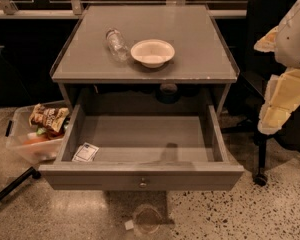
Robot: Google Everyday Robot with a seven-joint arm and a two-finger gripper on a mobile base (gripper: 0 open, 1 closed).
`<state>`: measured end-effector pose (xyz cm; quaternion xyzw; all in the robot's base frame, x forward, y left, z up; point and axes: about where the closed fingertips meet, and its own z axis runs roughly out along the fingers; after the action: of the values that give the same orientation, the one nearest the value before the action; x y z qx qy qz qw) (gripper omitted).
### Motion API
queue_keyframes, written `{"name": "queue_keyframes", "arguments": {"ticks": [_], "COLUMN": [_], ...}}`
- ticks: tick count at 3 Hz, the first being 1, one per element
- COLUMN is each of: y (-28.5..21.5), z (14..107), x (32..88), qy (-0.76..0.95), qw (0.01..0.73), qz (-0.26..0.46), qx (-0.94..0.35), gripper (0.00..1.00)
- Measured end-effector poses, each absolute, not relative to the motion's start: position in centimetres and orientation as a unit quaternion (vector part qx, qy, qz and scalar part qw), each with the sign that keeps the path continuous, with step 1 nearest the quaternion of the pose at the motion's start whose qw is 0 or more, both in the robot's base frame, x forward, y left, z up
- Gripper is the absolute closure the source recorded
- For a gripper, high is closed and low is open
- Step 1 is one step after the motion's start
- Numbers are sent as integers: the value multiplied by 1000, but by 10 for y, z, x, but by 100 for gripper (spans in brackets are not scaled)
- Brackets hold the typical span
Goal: Close top drawer
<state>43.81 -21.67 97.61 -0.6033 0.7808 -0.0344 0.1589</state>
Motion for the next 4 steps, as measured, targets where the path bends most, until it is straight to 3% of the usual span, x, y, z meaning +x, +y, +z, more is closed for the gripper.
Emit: {"name": "queue_keyframes", "arguments": {"ticks": [2,4], "y": [-220,-210], "z": [970,897], "x": [438,423], "qy": [782,779], "qw": [174,191], "qz": [-17,66], "qx": [-598,-594], "gripper": [0,0]}}
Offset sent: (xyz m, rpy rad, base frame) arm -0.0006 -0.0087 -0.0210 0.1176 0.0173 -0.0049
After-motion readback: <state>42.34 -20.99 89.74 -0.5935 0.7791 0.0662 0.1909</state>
